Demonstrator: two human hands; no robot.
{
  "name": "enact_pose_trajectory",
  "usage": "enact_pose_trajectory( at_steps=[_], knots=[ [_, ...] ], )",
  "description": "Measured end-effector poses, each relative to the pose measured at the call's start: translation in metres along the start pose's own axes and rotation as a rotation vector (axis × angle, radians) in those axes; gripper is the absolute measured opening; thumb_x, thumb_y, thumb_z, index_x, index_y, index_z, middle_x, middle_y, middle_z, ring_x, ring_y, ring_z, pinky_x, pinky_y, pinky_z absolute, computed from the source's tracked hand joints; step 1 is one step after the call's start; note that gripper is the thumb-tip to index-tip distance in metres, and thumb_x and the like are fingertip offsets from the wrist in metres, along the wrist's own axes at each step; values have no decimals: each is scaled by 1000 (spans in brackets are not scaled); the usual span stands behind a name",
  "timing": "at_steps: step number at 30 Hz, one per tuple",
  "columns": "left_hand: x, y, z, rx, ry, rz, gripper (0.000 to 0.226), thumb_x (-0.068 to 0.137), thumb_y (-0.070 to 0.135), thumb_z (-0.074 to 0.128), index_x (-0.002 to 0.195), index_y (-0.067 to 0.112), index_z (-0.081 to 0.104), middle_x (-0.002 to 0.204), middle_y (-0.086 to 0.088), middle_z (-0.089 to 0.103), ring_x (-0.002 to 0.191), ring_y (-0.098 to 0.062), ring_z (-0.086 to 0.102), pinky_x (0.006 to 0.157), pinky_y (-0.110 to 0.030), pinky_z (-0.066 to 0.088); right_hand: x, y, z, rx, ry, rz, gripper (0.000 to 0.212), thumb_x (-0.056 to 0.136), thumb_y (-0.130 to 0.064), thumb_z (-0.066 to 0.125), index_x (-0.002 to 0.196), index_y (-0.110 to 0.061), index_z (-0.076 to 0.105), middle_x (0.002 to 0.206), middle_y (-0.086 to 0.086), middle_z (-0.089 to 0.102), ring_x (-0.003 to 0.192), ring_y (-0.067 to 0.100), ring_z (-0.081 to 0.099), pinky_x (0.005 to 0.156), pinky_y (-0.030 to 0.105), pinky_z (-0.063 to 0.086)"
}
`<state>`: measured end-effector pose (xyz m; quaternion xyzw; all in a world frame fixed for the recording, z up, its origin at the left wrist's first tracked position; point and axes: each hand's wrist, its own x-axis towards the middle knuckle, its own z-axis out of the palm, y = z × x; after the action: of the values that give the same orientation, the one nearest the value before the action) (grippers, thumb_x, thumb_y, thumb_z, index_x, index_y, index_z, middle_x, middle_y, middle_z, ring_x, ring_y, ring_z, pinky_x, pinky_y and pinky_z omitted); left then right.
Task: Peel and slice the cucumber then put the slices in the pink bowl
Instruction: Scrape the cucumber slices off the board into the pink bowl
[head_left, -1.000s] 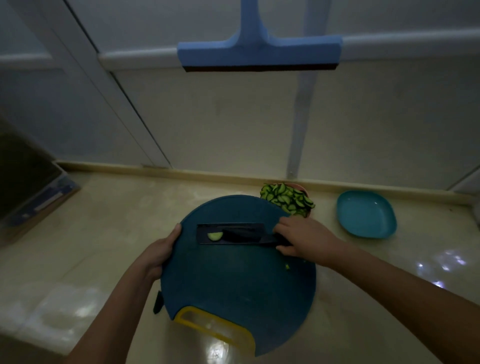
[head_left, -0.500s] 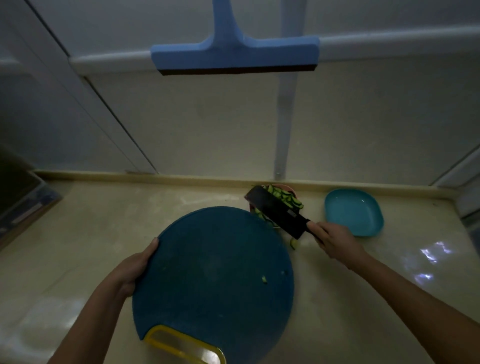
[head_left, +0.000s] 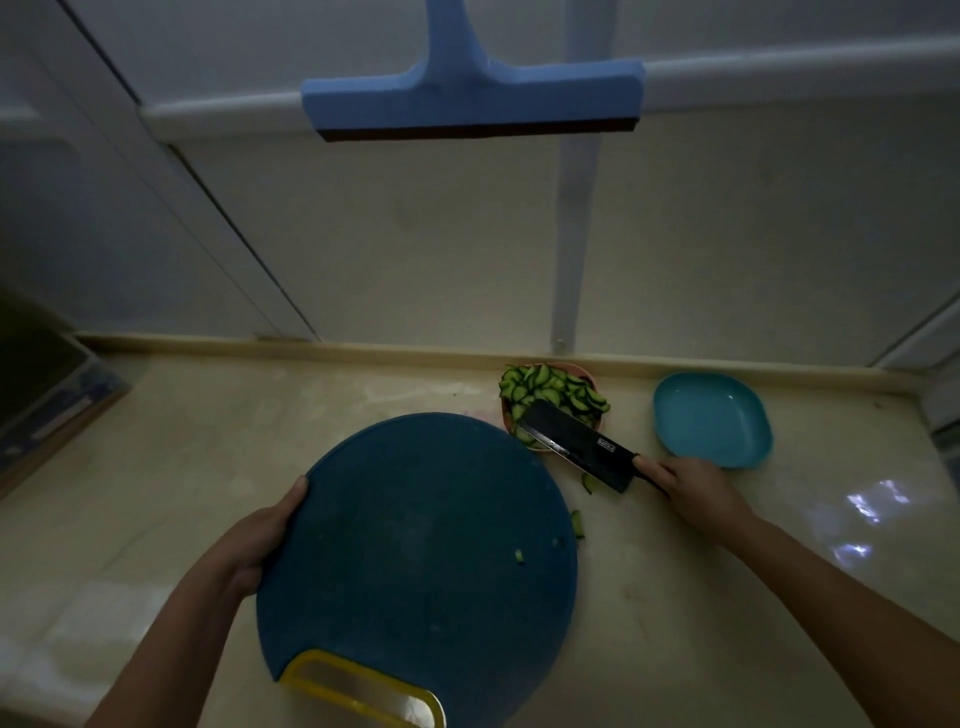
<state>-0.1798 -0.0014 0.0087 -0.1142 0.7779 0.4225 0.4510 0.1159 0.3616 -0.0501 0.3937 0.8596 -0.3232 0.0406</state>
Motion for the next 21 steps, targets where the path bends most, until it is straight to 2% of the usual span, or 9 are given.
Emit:
enact_pose_trajectory(
  at_steps=[3,5,7,9,11,13,15,18,21],
  knots=[
    [-3,2,-1,0,2,11,76,67,63,56,111,1,63,109,-19,67,103,-39,61,95,-53,45,-10,13,-4,56,-25,21,45,93,-44,48,54,-20,52,49,1,42,48,14,40,50,30,25],
    [-3,2,0,10,-1,24,74,70,63,54,111,2,63,109,-18,67,104,-38,61,95,-52,45,-14,21,-5,64,-36,33,52,88,-55,43,65,-12,62,52,5,46,51,16,43,51,30,26],
    [-4,4,3,15,-6,30,67,79,60,49,110,2,62,109,-19,66,103,-38,60,93,-50,46,-19,29,-8,67,-29,31,76,79,-75,31,78,-9,68,56,9,52,53,18,48,52,32,27],
    [-5,5,5,18,-21,36,64,85,57,45,110,1,62,110,-20,65,102,-38,60,91,-49,47,-21,40,-8,78,-6,16,98,61,-93,18,78,-10,68,56,9,55,51,16,48,51,33,28],
    [-6,5,8,12,-17,37,63,87,56,45,109,0,61,109,-20,65,101,-39,60,87,-48,48,-26,45,-11,54,-19,12,91,68,-88,24,76,-9,67,60,11,58,55,19,53,52,33,29],
    [-8,4,9,2,-19,26,63,87,56,45,109,-1,61,108,-21,65,101,-40,60,86,-49,48,-29,50,-12,16,-29,26,70,80,-70,34,71,-7,64,61,11,58,61,24,57,54,33,32],
    [-8,3,9,0,-28,26,66,84,58,47,110,0,61,110,-22,64,102,-40,59,89,-51,48,-33,55,-12,20,-27,50,57,88,-56,41,68,-6,63,61,11,58,64,26,58,56,34,35],
    [-12,-1,11,-12,-18,33,65,84,57,47,111,0,61,111,-22,64,103,-40,59,90,-50,47,-42,60,-15,10,-29,72,53,91,-51,44,65,-9,62,61,9,58,60,21,56,59,35,39],
    [-17,-6,10,-23,5,47,69,78,60,52,110,0,61,111,-21,64,103,-40,59,90,-50,47,-56,60,-21,3,-24,94,51,93,-47,44,60,-10,57,57,5,51,55,17,49,56,32,34]
  ],
)
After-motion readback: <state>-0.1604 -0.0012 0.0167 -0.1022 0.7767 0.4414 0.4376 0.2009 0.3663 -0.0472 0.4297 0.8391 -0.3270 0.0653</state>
